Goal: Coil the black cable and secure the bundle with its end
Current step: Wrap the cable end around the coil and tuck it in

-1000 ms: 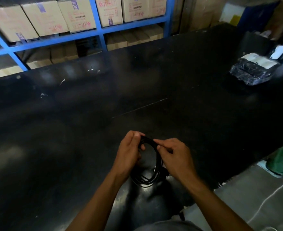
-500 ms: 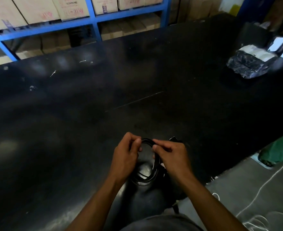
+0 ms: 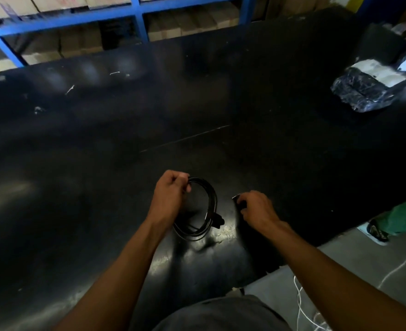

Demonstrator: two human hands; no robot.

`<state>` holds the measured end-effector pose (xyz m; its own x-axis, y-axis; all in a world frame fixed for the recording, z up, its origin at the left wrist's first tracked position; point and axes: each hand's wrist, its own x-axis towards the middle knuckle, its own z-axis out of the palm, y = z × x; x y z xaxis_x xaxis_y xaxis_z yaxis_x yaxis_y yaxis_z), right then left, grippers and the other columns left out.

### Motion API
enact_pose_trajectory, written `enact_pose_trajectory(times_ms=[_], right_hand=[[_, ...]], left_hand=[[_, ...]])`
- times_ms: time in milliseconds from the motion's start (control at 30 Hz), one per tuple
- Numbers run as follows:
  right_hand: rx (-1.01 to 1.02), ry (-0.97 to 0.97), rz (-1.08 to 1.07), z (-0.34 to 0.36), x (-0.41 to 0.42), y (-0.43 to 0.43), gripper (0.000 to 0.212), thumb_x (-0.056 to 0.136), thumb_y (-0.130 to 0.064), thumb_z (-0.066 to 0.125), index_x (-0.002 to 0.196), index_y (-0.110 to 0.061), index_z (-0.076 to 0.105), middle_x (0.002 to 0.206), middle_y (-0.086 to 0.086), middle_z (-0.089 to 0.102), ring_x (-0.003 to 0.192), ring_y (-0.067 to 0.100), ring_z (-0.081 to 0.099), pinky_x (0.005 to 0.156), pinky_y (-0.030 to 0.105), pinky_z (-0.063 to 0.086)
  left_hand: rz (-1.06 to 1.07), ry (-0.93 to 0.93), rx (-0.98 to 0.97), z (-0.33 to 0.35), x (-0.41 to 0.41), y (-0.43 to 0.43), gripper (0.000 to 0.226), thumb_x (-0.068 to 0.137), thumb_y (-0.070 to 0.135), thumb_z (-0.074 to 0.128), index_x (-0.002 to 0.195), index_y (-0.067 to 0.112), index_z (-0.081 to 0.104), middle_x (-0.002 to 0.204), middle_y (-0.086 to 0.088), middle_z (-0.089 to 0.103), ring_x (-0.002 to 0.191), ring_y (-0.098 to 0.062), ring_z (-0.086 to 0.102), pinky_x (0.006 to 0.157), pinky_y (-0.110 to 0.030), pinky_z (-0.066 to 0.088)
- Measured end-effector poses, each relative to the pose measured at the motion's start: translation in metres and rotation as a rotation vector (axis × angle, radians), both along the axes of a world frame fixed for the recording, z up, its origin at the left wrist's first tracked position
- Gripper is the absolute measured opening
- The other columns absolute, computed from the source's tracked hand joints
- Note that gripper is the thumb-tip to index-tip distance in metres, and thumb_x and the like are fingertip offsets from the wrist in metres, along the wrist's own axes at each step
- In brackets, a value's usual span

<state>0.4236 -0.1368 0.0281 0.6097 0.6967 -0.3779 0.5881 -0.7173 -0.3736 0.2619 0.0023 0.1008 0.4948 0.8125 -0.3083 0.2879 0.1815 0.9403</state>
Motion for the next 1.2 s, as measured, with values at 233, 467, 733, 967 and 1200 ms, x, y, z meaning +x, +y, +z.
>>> enact_pose_trajectory(times_ms=[233,467,733,967,1200], right_hand=[[0.09,0.01,-0.102,-0.007,0.001,0.004,0.011,0.09,-0.01,0.062,0.092,-0.011,0.073,0.104,0.014,0.071,0.097,0.028,0.066,0.088,0.042,0.055],[0.307,0.105,-0.301,0.009,-0.02,0.012,0.01,0.09,-0.011,0.063,0.091,-0.02,0.067,0.098,0.002,0.068,0.09,0.015,0.063,0.084,0.033,0.055],[0.731,0.146,-0.277,0.084,-0.078,0.029,0.013,0.088,-0.008,0.066,0.097,-0.016,0.071,0.083,-0.005,0.07,0.074,0.01,0.069,0.072,0.026,0.059],[0.899,0.182,-0.068,0.119,-0.136,0.042,0.012,0.087,-0.005,0.064,0.093,-0.014,0.07,0.086,0.002,0.071,0.073,0.01,0.07,0.069,0.029,0.06],[0.737,-0.182,0.342,0.114,-0.148,0.049,0.014,0.08,-0.014,0.071,0.093,-0.019,0.072,0.086,-0.001,0.073,0.078,0.02,0.065,0.069,0.041,0.056]], left_hand=[[0.062,-0.065,-0.192,0.004,0.001,0.002,0.009,0.096,0.01,0.048,0.09,0.014,0.054,0.066,-0.002,0.054,0.039,-0.003,0.034,0.036,-0.017,0.025],[0.065,-0.208,-0.403,0.002,-0.019,0.01,0.024,0.094,0.002,0.037,0.078,0.016,0.048,0.063,-0.002,0.05,0.04,-0.005,0.029,0.035,-0.016,0.019],[0.126,-0.364,-0.446,0.009,-0.061,0.019,0.017,0.098,0.006,0.039,0.106,0.005,0.054,0.071,-0.004,0.057,0.047,-0.007,0.038,0.04,-0.018,0.028],[0.171,-0.426,-0.461,0.021,-0.086,0.024,0.016,0.098,0.002,0.04,0.094,0.005,0.056,0.071,-0.004,0.054,0.047,-0.006,0.039,0.04,-0.017,0.027],[0.22,-0.425,-0.385,0.025,-0.094,0.027,0.007,0.094,0.003,0.051,0.096,0.006,0.057,0.074,-0.004,0.055,0.051,-0.007,0.044,0.04,-0.019,0.033]])
